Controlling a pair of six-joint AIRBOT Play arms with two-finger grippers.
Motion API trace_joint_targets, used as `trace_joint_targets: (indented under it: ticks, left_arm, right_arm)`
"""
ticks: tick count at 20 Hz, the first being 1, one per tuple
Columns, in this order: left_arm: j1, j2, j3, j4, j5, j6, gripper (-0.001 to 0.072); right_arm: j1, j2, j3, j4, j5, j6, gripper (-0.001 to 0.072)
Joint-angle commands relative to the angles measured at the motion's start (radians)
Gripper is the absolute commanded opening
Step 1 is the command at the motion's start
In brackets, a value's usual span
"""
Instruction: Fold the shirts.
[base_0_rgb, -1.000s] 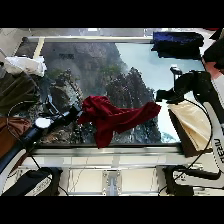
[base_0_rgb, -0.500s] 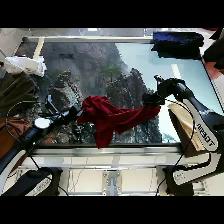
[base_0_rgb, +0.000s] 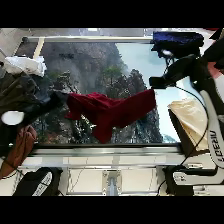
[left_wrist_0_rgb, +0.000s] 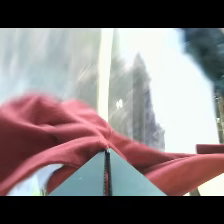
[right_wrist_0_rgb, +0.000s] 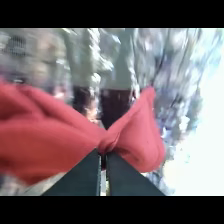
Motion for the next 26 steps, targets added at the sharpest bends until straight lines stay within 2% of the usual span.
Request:
trace_joint_targets:
  ticks: [1,6,10,12,15,17,19,21,25,26]
  left_arm:
    - [0.132,0.145,0.234,0.113,-0.258,0.009,0.0011]
    - [0.204,0.276,0.567,0.296,-0.287,0.008,0.001]
    - [0.204,0.272,0.658,0.327,-0.451,0.008,0.001]
    - [0.204,0.212,0.655,0.401,-0.536,0.007,0.001]
    - [0.203,0.026,0.612,0.42,-0.665,0.008,0.001]
    - [0.203,-0.127,0.554,0.43,-0.675,0.03,0.0011]
    - [0.203,-0.298,0.503,0.444,-0.644,0.082,0.0011]
    - [0.203,-0.482,0.484,0.442,-0.588,0.094,0.0011]
    - [0.203,-0.792,0.484,0.339,-0.417,0.093,0.002]
    - [0.203,-0.841,0.484,0.275,-0.377,0.094,0.0102]
  right_arm:
    - [0.001,0.196,0.196,-0.002,-0.174,-0.031,0.001]
    - [0.001,0.448,0.468,0.032,-0.19,-0.031,0.001]
    - [0.001,0.547,0.501,0.027,-0.179,-0.031,0.0009]
    - [0.001,0.538,0.454,0.023,-0.206,-0.031,0.0008]
    - [0.001,0.489,0.233,0.026,-0.262,-0.03,0.0008]
    - [0.001,0.428,0.041,0.031,-0.26,-0.03,0.0009]
    - [0.001,0.351,-0.154,0.041,-0.181,-0.03,0.0009]
    - [0.001,0.263,-0.314,0.077,-0.023,-0.03,0.0009]
    - [0.013,0.057,-0.405,0.14,0.267,-0.029,0.001]
    - [0.028,0.018,-0.402,0.14,0.337,-0.027,0.001]
